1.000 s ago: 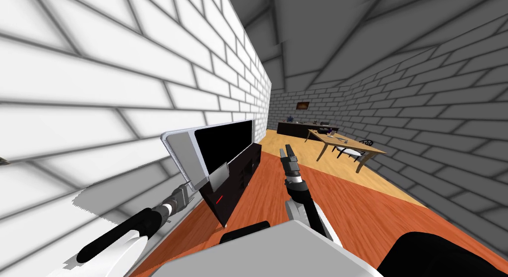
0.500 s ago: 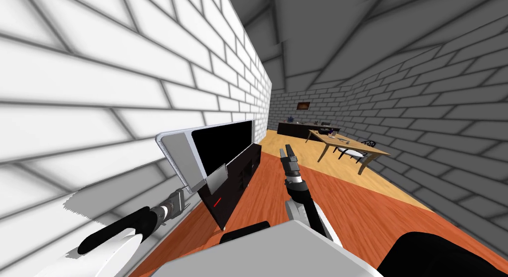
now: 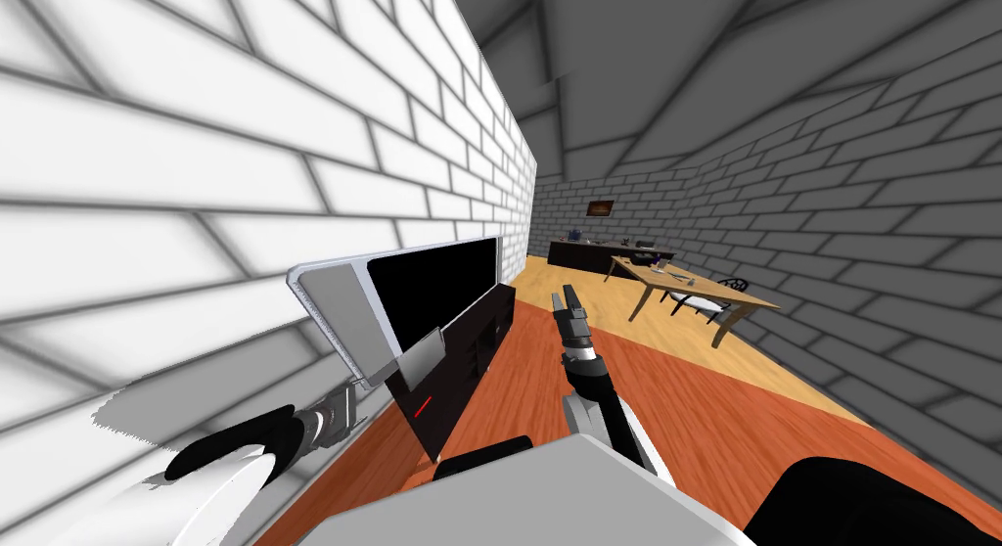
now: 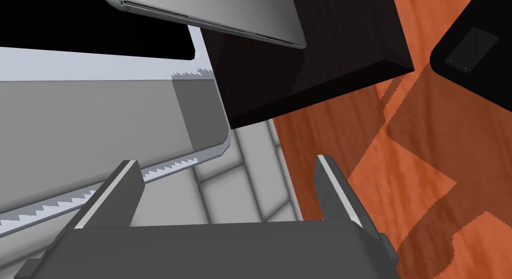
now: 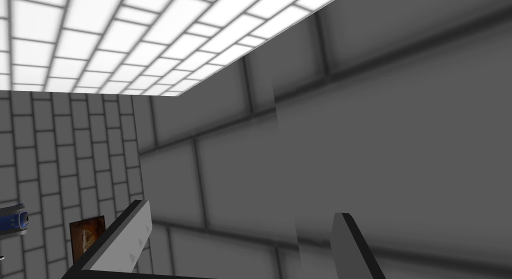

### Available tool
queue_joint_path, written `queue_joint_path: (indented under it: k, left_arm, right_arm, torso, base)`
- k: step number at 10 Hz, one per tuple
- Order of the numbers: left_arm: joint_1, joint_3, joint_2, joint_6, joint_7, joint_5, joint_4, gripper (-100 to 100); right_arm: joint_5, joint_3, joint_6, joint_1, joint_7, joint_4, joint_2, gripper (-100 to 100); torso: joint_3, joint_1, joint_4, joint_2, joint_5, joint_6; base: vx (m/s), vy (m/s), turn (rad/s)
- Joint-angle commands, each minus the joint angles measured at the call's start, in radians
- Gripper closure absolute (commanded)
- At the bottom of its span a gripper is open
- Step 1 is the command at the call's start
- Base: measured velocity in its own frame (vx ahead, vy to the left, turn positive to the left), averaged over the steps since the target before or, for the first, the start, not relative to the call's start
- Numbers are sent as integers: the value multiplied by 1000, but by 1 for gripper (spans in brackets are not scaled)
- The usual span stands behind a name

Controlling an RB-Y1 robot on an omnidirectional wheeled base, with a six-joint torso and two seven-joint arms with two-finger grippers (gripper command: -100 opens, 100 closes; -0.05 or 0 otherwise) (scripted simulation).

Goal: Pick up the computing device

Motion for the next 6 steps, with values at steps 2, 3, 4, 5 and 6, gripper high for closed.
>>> queue_joint_path:
  k: [2, 3, 4, 5, 6]
  left_arm:
    - [-4, 7, 27, 78, 32, 36, 13, -100]
    - [-12, 14, 53, 115, 65, 69, 25, -100]
    - [-12, 14, 53, 140, 65, 69, 25, -100]
    - [-21, 21, 78, 170, 97, 100, 36, -100]
    - [-21, 21, 78, 200, 97, 100, 36, -100]
  right_arm:
    - [0, 0, 0, 0, 0, 0, 0, 0]
    - [0, 0, 0, 0, 0, 0, 0, 0]
    - [0, 0, 0, 0, 0, 0, 0, 0]
    - [0, 0, 0, 0, 0, 0, 0, 0]
    - [0, 0, 0, 0, 0, 0, 0, 0]
  torso:
    - [0, 0, 0, -1, 0, 0]
    - [-1, 0, 0, -1, 0, 0]
    - [-1, -2, 0, -2, 0, 0]
    - [-1, -1, 0, -2, 0, 0]
    - [-1, -1, 0, -3, 0, 0]
  base:
    - [50, -35, 11]
    - [62, -55, 9]
    - [60, -43, 13]
    - [75, -50, 9]
    - [69, -47, 7]
